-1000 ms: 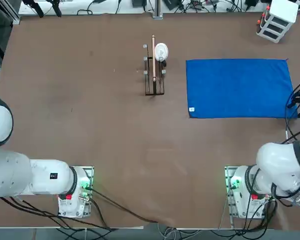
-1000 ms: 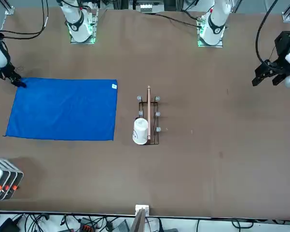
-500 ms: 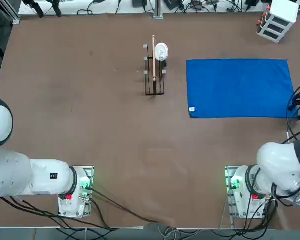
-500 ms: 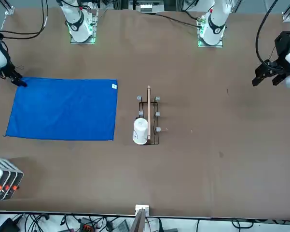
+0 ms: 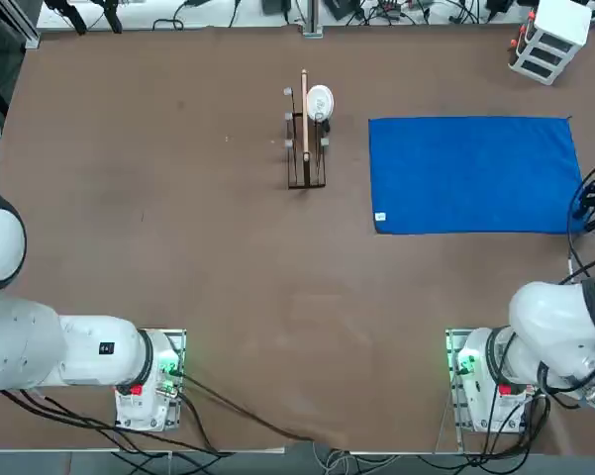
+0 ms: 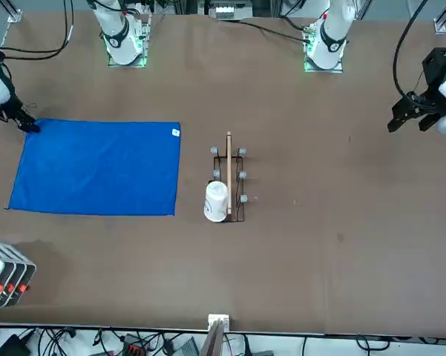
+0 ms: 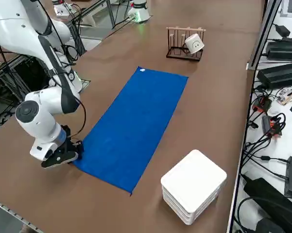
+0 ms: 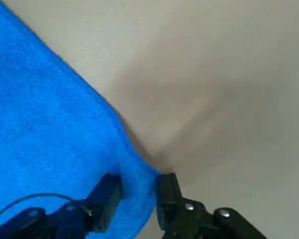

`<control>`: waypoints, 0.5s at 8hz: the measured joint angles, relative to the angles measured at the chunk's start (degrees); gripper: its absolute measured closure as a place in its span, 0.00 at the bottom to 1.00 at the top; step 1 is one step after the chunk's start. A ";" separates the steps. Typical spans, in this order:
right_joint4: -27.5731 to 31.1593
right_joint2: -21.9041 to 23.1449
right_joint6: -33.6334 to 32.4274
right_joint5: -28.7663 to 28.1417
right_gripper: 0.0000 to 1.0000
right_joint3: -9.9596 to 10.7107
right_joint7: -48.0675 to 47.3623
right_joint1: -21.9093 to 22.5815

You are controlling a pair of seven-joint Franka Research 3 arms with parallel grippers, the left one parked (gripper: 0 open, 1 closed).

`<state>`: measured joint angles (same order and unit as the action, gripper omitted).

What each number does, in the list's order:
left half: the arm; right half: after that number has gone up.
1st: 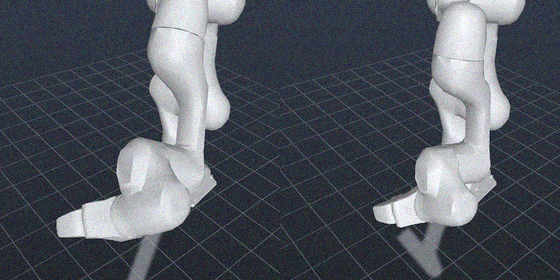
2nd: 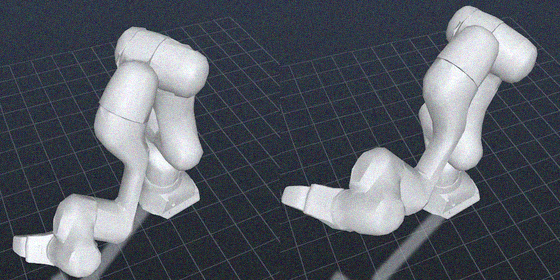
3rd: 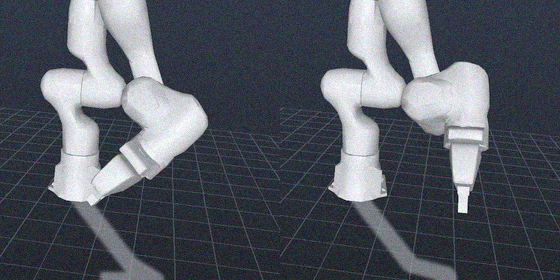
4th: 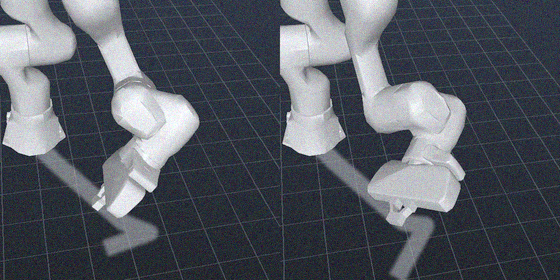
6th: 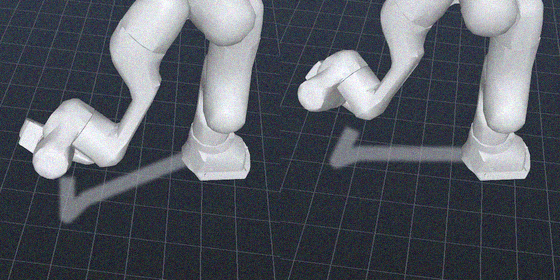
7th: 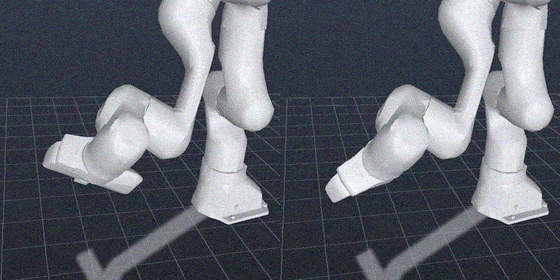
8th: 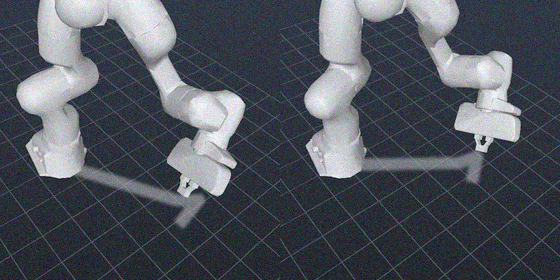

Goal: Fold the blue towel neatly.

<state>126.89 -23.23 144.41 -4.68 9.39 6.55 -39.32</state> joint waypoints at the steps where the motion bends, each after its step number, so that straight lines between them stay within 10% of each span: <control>1: -0.09 -0.01 0.00 0.00 0.54 -0.28 0.01 -0.03; 4: -0.45 0.09 -0.08 0.00 0.74 -0.91 0.16 -0.06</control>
<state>126.44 -23.15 144.33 -4.68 8.49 6.72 -39.38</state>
